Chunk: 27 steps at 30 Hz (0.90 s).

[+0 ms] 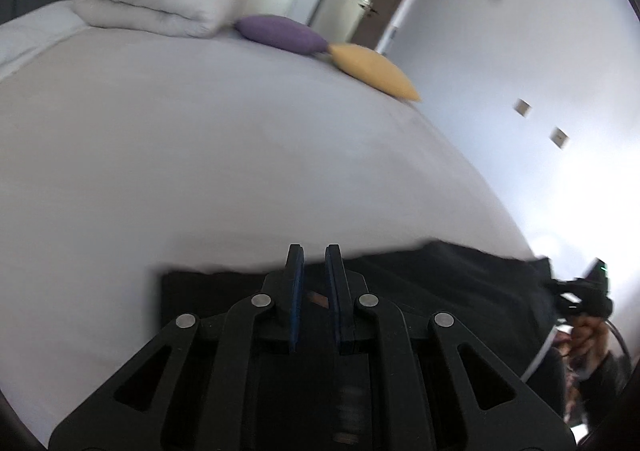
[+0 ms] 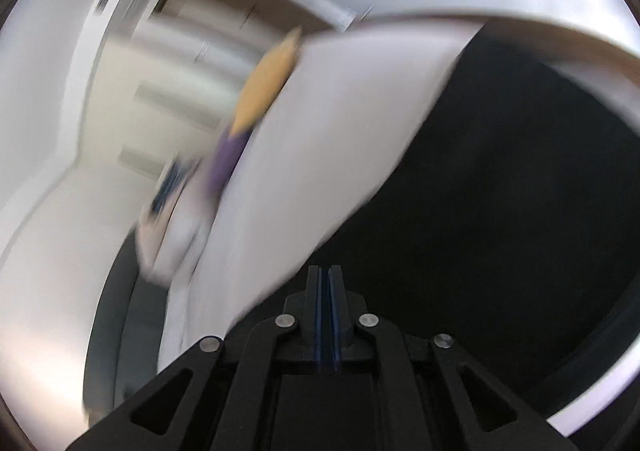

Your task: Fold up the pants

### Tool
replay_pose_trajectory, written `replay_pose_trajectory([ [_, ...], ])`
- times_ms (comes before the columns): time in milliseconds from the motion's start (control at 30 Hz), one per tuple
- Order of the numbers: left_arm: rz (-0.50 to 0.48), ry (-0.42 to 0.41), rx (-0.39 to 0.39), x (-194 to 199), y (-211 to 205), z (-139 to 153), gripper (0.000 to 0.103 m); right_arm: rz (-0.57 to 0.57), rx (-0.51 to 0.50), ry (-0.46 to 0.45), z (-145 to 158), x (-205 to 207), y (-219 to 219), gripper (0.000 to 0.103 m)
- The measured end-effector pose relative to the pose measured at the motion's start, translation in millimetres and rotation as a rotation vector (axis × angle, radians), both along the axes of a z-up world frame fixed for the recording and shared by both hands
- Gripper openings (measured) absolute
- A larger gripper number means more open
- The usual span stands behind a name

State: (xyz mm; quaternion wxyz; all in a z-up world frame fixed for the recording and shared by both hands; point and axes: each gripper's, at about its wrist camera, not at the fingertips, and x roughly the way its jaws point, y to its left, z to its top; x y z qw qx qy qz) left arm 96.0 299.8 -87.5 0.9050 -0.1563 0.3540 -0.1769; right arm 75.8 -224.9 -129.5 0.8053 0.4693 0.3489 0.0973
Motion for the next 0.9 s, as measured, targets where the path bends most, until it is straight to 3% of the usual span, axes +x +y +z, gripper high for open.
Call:
replay_pose_trajectory([
  [167, -0.183, 0.104, -0.132, -10.2, -118.4, -32.8, 0.011, 0.29, 0.068, 0.045, -15.0, 21.8, 111.1, 0.007],
  [267, -0.261, 0.175, -0.1, -12.9, -181.3, -60.2, 0.011, 0.326, 0.066, 0.079, -34.3, 25.5, 132.0, 0.007],
  [333, -0.298, 0.201, -0.023, -16.3, -206.6, -78.4, 0.011, 0.274, 0.121, 0.11, -50.4, 29.9, 121.9, 0.0],
  [367, -0.29, 0.179, -0.023, -18.9, -205.8, -81.9, 0.011, 0.239, 0.146, 0.108, -54.1, 41.8, 123.6, 0.0],
  [467, -0.285, 0.214, -0.138, -15.4, -189.1, -93.1, 0.011, 0.11, 0.123, 0.066, -53.3, 29.8, 78.3, 0.0],
  [567, -0.259, 0.233, -0.19, -5.9, -164.2, -105.7, 0.01, -0.072, 0.165, 0.063, -51.0, 24.7, 14.4, 0.0],
  [700, -0.256, 0.222, -0.172, -13.5, -147.2, -113.7, 0.009, -0.316, 0.125, 0.029, -45.3, 2.0, -74.7, 0.0],
  [767, -0.256, 0.219, -0.171, -15.7, -152.1, -111.7, 0.009, -0.381, 0.141, 0.012, -42.0, -5.5, -105.0, 0.0],
  [833, -0.256, 0.221, -0.182, -15.2, -141.4, -109.6, 0.009, -0.453, 0.086, -0.003, -30.8, -12.5, -130.7, 0.0],
  [900, -0.251, 0.225, -0.192, -16.0, -137.0, -109.4, 0.009, -0.572, 0.122, -0.016, -25.7, -24.9, -156.6, 0.0],
])
